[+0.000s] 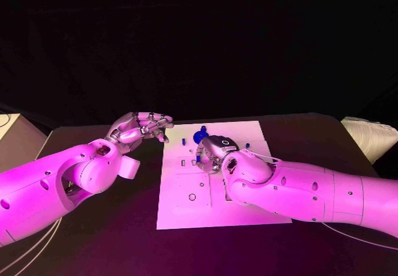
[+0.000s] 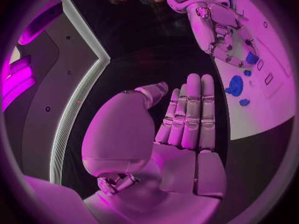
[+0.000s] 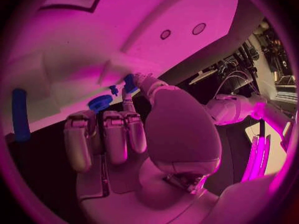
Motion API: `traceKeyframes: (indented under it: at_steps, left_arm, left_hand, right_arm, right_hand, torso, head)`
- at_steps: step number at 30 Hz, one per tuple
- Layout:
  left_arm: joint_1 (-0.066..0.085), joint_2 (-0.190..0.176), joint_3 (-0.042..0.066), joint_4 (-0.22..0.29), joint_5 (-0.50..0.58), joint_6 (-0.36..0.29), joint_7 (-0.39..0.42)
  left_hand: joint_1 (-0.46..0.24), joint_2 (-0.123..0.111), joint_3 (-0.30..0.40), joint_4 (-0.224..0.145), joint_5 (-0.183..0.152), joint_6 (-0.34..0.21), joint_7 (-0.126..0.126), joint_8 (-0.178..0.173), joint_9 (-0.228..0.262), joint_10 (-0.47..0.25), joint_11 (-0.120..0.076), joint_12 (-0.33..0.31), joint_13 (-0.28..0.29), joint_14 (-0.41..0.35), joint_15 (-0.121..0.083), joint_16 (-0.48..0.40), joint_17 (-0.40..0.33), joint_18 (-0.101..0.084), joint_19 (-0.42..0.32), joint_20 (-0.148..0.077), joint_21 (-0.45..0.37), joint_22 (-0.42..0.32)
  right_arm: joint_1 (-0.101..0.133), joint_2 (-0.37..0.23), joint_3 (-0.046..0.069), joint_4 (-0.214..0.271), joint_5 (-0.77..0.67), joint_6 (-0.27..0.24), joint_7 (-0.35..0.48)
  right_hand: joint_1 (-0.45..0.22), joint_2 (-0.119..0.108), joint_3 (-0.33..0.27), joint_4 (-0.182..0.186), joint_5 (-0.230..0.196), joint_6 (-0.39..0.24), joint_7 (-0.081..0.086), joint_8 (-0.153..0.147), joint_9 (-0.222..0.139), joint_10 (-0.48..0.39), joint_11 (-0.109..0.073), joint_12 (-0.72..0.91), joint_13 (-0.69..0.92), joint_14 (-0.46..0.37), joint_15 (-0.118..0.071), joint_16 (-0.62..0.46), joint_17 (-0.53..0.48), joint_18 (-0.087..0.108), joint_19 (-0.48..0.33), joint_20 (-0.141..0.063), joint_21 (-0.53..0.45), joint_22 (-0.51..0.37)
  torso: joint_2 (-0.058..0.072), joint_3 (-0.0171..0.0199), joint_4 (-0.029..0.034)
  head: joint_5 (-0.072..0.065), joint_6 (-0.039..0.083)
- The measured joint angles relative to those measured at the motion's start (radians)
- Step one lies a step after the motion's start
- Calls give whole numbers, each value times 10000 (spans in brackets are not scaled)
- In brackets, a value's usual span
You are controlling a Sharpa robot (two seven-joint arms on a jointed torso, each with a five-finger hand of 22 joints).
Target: Assemble the parts on the task board
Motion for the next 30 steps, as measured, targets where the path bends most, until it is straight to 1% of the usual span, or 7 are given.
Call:
traceKeyframes:
  at_steps: [4, 12, 19, 20, 25, 28, 30]
  left_arm:
    - [0, -2, 0, 0, -4, 7, -6]
    - [0, -4, 0, -3, -9, 20, -15]
    - [0, -5, 0, -7, -14, 26, -20]
    - [0, -5, 0, -7, -15, 27, -21]
    - [0, -4, 0, -10, -16, 30, -26]
    - [0, -4, 0, -12, -18, 32, -30]
    - [0, -4, 0, -12, -21, 33, -34]
  left_hand:
    - [0, 0, 0, 0, 0, 0, 0, 0, 0, 0, 0, 0, 0, 0, 0, 0, 0, 0, 0, 0, 0, -1]
    - [0, 0, 0, 0, 0, 0, 0, 0, -1, 0, 0, 0, -1, 0, 0, 0, 0, -1, 0, -1, 0, -1]
    - [0, 0, 0, 0, 0, 0, 0, 0, -1, 0, 0, 0, -1, 0, 0, 0, 0, 0, 1, -1, 0, -2]
    - [0, 0, 0, 0, 0, 0, 0, 0, -2, 0, 0, 0, -1, 0, 0, 0, 0, -1, 1, -1, 0, -2]
    - [0, 0, 0, 0, 0, 0, 0, 0, -3, 0, 0, 0, -1, 0, 0, 0, 0, -1, 1, -1, 0, -3]
    - [0, 0, 0, 0, 0, 0, 0, 0, -3, 0, 0, 0, -1, 0, 0, 0, 0, 0, 1, -1, 0, -3]
    - [0, 0, 0, 0, 0, 0, 0, 0, -1, 0, 0, 0, -1, 0, 0, 0, 0, 0, -10, 4, 0, -1]
  right_arm:
    - [-6, -9, -6, 20, -15, 1, 8]
    - [-17, -27, -19, 38, -26, 4, 24]
    - [-35, -43, -37, 35, -26, 19, 37]
    - [-35, -44, -37, 33, -25, 19, 41]
    - [-36, -51, -37, 30, -23, 17, 70]
    - [-36, -54, -37, 30, -21, 11, 89]
    - [-36, -60, -38, 32, -19, -1, 100]
  right_hand:
    - [-21, -21, 0, 0, 0, -21, 20, 0, -9, 0, 0, 0, 0, -37, 37, 0, 0, -1, 1, 73, 0, -1]
    - [-70, -154, -27, -27, -38, -134, 69, -38, -16, 30, 30, 0, 0, -14, 60, 0, 0, -1, 1, 73, 0, -2]
    - [-76, -161, -27, -27, -81, -311, 171, -110, -69, 2, 73, 0, -1, -37, 108, 0, 0, -1, 1, 144, 0, -2]
    - [-88, -252, -27, -27, -80, -397, 180, -176, -91, 32, 103, 0, -1, -4, 148, 0, 0, -1, 1, 144, 0, -2]
    - [-154, -318, -129, -34, -175, -691, 301, -355, -174, 37, 217, -21, -1, -37, 290, 0, 0, 1, 2, 291, 0, -3]
    - [-171, -408, -194, 6, -184, -776, 352, -379, -203, 1, 253, -88, -1, -19, 342, 0, 0, 0, -15, 307, 0, -4]
    - [-171, -408, -354, 44, -442, -817, 393, -428, -228, 28, 315, -130, -1, -18, 414, 0, 0, 0, 6, 402, 0, -4]
  torso:
    - [-1, 5, 0]
    - [-2, 11, 0]
    - [-1, 16, 0]
    - [-1, 16, 0]
    - [0, 16, 0]
    - [0, 15, 0]
    - [1, 15, 0]
  head:
    - [-4, -5]
    - [-5, -18]
    - [-4, -24]
    - [-4, -24]
    - [-4, -24]
    - [-4, -18]
    - [-8, -17]
